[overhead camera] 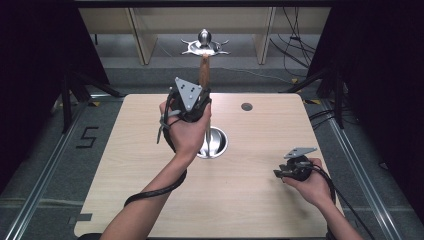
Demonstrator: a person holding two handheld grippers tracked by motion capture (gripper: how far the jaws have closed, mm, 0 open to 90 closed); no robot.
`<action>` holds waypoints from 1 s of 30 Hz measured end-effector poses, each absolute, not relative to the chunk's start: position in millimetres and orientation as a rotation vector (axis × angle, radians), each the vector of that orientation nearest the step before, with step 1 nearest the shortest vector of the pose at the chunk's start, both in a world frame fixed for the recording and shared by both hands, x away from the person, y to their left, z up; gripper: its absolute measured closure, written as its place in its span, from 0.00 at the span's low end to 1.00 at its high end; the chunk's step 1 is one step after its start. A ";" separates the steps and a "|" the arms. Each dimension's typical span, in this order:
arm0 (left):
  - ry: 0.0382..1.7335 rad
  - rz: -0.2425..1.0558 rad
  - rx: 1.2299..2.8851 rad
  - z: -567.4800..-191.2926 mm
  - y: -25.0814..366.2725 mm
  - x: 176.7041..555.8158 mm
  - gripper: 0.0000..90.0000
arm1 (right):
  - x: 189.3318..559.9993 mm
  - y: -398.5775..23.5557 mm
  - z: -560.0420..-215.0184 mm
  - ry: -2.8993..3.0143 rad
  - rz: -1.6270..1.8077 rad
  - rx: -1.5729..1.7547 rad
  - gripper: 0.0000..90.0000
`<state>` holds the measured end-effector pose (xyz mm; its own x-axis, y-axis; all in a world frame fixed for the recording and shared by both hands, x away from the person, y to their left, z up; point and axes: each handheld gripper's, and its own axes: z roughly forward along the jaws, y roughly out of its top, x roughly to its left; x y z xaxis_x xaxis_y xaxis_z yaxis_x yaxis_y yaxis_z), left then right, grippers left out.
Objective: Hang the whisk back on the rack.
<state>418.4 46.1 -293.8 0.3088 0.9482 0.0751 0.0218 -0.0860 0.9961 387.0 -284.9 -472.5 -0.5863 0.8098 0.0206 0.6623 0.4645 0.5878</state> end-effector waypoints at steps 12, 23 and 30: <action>0.952 1.014 1.430 -294.8 45.7 420.9 0.74 | 387.6 -285.4 -473.9 2.449 0.816 1.235 0.73; 0.930 1.005 1.437 -294.9 44.1 421.6 0.73 | 387.0 -285.2 -472.5 2.457 0.811 1.258 0.73; 0.914 0.991 1.455 -294.3 44.0 420.6 0.69 | 386.9 -284.8 -473.6 2.446 0.827 1.256 0.72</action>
<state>420.6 44.0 -294.3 0.3529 0.9312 0.0916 0.0159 -0.1039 0.9945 386.9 -284.8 -473.6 -0.5880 0.8086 0.0203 0.6552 0.4614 0.5982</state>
